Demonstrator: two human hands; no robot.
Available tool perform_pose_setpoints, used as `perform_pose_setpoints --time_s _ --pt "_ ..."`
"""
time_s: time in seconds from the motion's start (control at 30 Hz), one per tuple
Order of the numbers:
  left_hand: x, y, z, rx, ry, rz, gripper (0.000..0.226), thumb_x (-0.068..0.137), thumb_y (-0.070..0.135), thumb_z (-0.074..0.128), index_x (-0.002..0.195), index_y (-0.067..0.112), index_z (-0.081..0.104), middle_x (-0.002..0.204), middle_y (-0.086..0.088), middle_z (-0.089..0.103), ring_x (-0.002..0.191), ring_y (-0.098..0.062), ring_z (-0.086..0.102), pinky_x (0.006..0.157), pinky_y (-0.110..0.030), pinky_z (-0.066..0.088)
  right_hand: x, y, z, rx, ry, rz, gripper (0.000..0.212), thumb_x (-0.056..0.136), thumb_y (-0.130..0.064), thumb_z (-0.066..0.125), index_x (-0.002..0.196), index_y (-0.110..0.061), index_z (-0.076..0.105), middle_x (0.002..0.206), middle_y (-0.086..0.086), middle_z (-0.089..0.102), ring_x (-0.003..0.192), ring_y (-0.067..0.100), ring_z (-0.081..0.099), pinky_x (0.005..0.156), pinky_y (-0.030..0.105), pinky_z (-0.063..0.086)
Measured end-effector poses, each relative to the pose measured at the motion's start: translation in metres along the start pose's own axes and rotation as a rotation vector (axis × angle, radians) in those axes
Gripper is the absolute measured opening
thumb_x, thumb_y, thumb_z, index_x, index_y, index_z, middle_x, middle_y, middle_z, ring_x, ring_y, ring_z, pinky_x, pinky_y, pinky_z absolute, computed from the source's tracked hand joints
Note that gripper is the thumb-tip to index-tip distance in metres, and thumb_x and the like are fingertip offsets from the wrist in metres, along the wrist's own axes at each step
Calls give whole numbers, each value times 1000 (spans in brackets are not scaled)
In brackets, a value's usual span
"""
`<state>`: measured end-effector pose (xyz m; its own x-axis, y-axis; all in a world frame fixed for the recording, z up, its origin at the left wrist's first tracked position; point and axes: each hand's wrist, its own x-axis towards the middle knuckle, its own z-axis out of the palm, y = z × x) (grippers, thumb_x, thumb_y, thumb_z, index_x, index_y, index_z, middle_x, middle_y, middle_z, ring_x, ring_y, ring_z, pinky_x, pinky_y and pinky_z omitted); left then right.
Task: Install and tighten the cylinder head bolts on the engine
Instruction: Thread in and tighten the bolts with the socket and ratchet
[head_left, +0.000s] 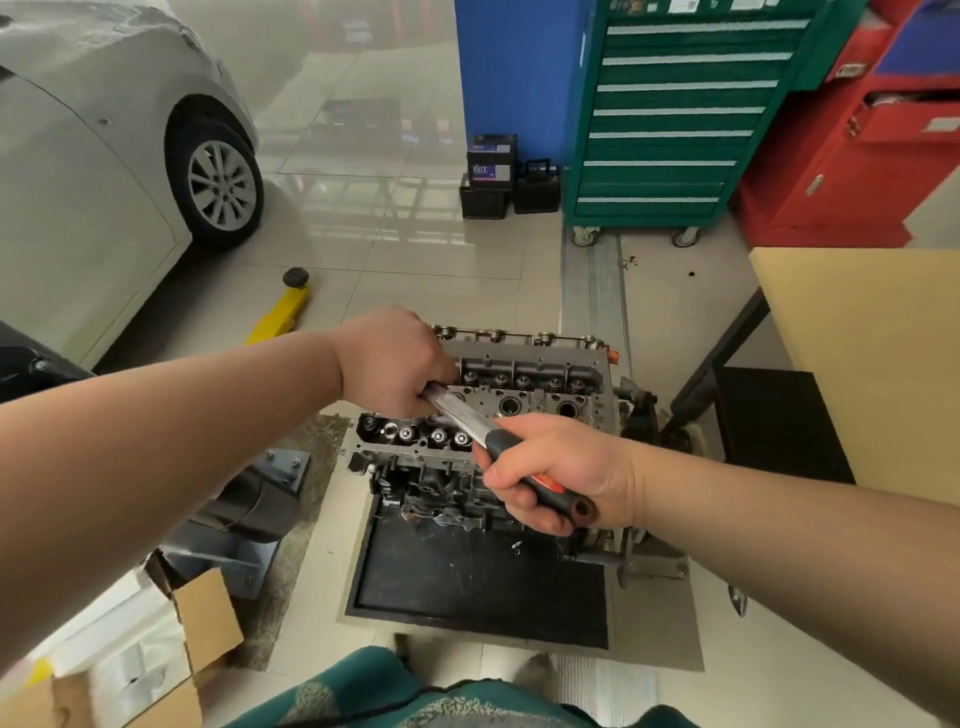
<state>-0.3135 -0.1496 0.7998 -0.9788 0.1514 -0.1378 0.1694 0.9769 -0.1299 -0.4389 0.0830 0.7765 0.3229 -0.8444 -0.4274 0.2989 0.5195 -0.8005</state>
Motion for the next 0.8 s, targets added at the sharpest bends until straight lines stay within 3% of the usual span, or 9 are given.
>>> perform_pose_setpoints --time_s 0.17,0.33,0.47,0.57,0.8 --pt "-1 -7 0 -80 16 87 25 83 28 69 65 18 55 57 4 54 54 -24 51 55 -28 40 3 6 16 71 47 -27 14 90 -5 60 98 -12 52 66 10 48 42 20 46 39 27 39" --pt "-2 -14 1 -87 35 198 28 84 27 66 62 18 51 57 5 53 52 -22 48 56 -27 37 4 9 34 63 128 -36 13 93 -7 61 99 -14 52 67 9 48 46 20 46 41 26 41" --pt "-3 -18 -2 -113 49 311 25 82 34 51 61 24 42 54 9 45 49 -20 43 56 -25 32 7 13 52 89 201 -55 13 93 -8 62 99 -15 53 67 10 48 45 20 46 40 27 41" --pt "-2 -23 0 -109 28 368 28 80 45 37 62 26 46 56 7 53 52 -20 48 58 -26 35 13 20 71 138 281 -94 12 92 -5 62 93 -14 54 66 12 47 43 21 44 38 25 39" --pt "-3 -31 0 -102 14 500 30 79 50 33 63 27 44 58 5 57 55 -22 52 59 -28 41 30 31 110 190 426 -165 14 93 -5 61 99 -14 52 67 12 46 43 21 43 37 24 38"
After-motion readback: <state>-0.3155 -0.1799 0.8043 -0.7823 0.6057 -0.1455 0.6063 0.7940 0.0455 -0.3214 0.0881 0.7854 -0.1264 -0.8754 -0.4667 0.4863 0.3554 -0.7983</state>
